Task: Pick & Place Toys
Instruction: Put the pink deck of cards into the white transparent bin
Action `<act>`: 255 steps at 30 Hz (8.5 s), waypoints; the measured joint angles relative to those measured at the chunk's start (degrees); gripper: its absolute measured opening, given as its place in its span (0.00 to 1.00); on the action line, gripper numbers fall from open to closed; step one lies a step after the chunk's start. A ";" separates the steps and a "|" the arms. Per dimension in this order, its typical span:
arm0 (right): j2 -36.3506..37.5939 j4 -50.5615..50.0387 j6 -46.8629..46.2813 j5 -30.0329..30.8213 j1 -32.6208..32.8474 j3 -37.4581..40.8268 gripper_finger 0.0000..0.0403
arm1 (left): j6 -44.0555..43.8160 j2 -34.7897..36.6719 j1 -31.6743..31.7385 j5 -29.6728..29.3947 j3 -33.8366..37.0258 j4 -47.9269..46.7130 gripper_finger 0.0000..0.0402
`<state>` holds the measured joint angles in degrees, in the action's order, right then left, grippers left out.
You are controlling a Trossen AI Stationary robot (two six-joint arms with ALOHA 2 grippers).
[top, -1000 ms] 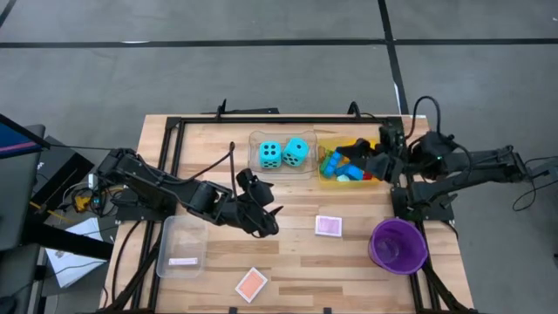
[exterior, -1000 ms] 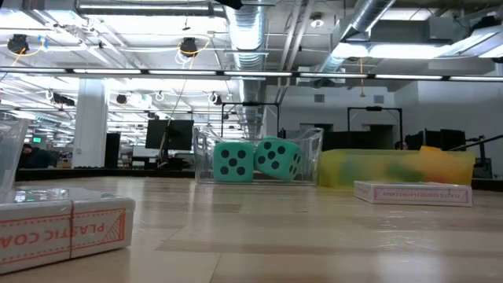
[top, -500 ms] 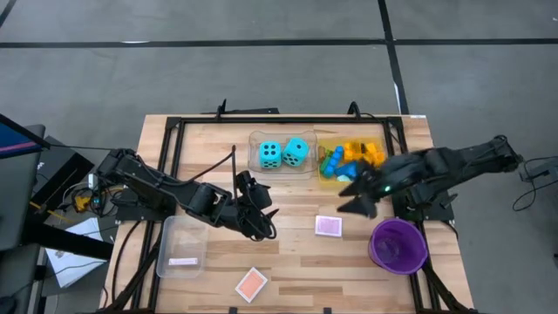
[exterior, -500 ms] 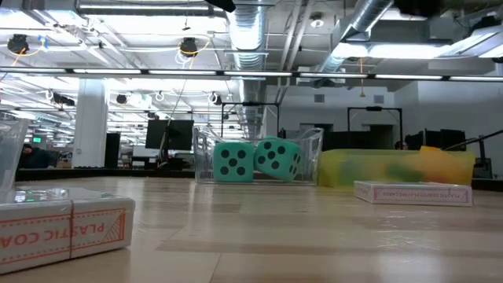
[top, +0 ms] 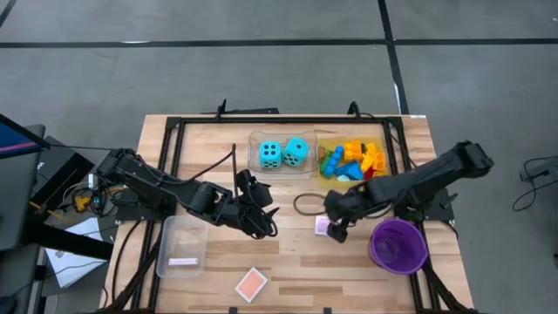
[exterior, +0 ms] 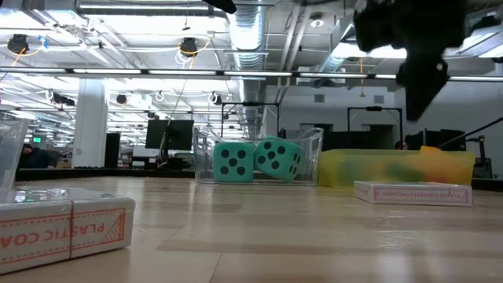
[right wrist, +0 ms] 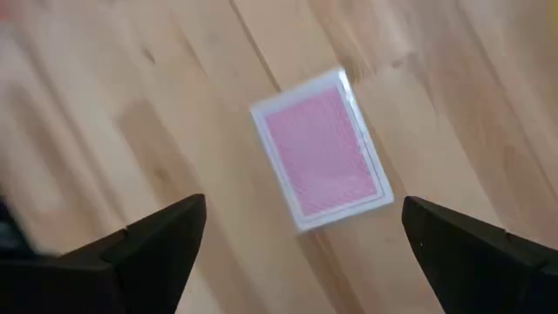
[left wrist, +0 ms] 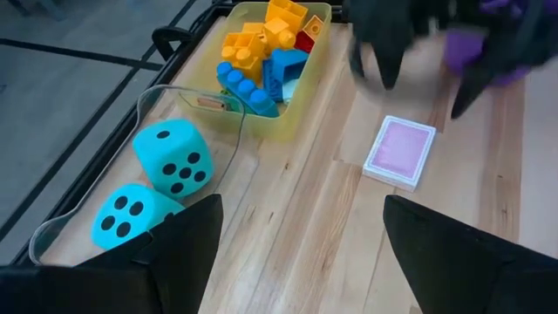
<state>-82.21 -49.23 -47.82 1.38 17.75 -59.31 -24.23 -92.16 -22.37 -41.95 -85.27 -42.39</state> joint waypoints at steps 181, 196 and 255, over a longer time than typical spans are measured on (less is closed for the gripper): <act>-17.89 -3.92 33.25 3.07 -3.62 -36.23 0.15 | 10.90 -0.04 6.02 26.84 0.01 6.74 0.61; -17.81 -3.70 33.24 2.94 -3.23 -36.26 0.15 | 10.91 -0.09 6.38 27.30 0.02 7.21 0.45; -24.54 -13.36 35.64 -5.57 -5.19 -45.07 0.51 | 6.20 0.42 5.73 37.09 -0.09 -3.51 0.14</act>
<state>-106.75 -62.59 -12.18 -4.19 12.56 -104.38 -18.03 -91.74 -16.64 -4.86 -85.36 -45.89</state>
